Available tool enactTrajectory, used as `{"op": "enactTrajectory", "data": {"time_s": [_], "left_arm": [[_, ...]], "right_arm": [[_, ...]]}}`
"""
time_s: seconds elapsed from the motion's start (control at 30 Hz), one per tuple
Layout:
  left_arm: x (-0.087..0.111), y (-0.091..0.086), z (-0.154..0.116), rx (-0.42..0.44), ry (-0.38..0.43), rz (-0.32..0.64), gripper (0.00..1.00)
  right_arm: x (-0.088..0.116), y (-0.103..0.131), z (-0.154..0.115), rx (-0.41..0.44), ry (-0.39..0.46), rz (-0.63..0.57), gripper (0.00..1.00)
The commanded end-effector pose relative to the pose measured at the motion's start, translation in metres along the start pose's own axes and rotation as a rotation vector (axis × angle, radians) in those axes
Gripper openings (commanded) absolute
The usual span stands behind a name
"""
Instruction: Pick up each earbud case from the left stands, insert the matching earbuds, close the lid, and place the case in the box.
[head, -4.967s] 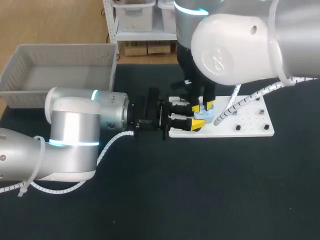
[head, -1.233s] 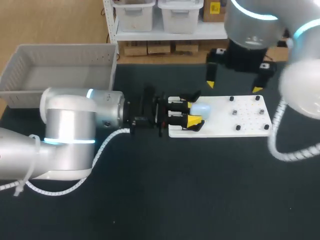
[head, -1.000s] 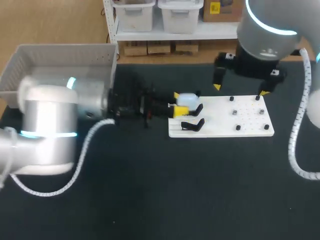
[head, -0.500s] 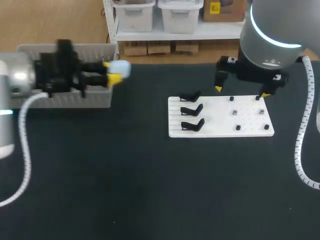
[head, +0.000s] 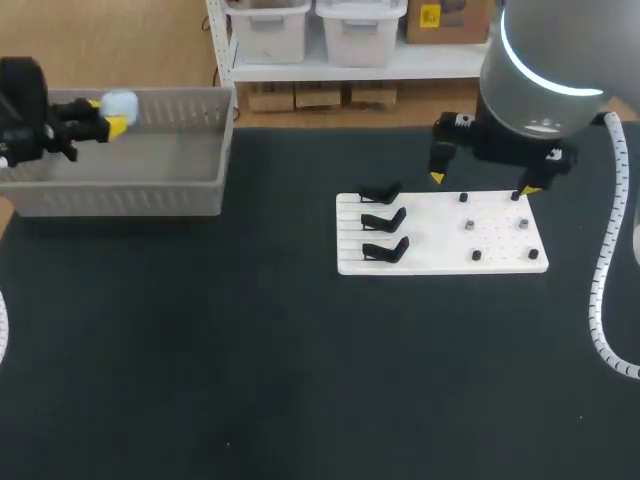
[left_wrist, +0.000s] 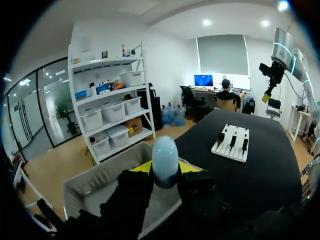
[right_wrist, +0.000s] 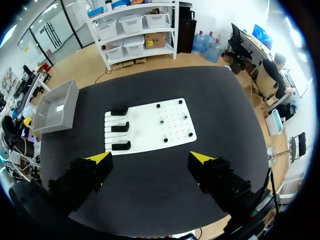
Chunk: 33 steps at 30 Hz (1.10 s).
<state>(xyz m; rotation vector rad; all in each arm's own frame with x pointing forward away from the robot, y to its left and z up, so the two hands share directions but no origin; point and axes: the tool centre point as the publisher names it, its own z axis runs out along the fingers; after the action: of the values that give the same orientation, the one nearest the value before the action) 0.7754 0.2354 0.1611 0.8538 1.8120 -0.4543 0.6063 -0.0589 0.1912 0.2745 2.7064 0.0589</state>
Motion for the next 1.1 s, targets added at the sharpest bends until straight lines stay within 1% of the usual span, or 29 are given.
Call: {"op": "enactTrajectory", "data": {"time_s": [0.03, 0.1, 0.13, 0.17, 0.23, 0.33, 0.37, 0.4, 0.43, 0.57, 0.63, 1.1], "left_arm": [[0.017, 0.037, 0.032, 0.019, 0.002, -0.011, 0.00], [0.026, 0.052, 0.039, 0.026, 0.025, -0.010, 0.00], [0.030, 0.057, 0.043, 0.031, 0.058, 0.007, 0.00], [0.033, 0.059, 0.045, 0.033, 0.068, 0.014, 0.00], [0.038, 0.064, 0.048, 0.033, 0.044, -0.002, 0.00], [0.042, 0.069, 0.052, 0.028, 0.050, 0.002, 0.00], [0.043, 0.070, 0.052, 0.032, 0.048, 0.008, 0.19], [0.043, 0.070, 0.052, 0.037, 0.049, 0.018, 0.63], [0.043, 0.070, 0.053, 0.036, 0.051, 0.025, 1.00], [0.037, 0.069, 0.048, 0.033, 0.042, 0.041, 1.00], [0.033, 0.066, 0.042, 0.043, 0.013, 0.055, 1.00], [0.033, 0.066, 0.042, 0.043, 0.013, 0.055, 1.00]], "right_arm": [[0.001, -0.001, 0.000, -0.001, -0.005, 0.002, 1.00], [0.001, -0.001, 0.000, -0.001, -0.005, 0.002, 1.00], [0.001, -0.001, 0.000, -0.001, -0.005, 0.002, 1.00], [0.001, -0.001, 0.000, -0.001, -0.005, 0.002, 1.00], [0.001, -0.001, 0.000, -0.001, -0.005, 0.002, 1.00], [0.001, -0.001, 0.000, -0.001, -0.005, 0.002, 1.00], [0.001, -0.001, 0.000, -0.001, -0.005, 0.002, 1.00], [0.001, -0.001, 0.000, -0.001, -0.005, 0.002, 1.00], [0.001, -0.001, 0.000, -0.001, -0.005, 0.002, 1.00], [0.001, -0.001, 0.000, -0.001, -0.005, 0.002, 1.00], [0.001, -0.001, 0.000, -0.001, -0.005, 0.002, 1.00], [0.001, -0.001, 0.000, -0.001, -0.005, 0.002, 1.00]]}}
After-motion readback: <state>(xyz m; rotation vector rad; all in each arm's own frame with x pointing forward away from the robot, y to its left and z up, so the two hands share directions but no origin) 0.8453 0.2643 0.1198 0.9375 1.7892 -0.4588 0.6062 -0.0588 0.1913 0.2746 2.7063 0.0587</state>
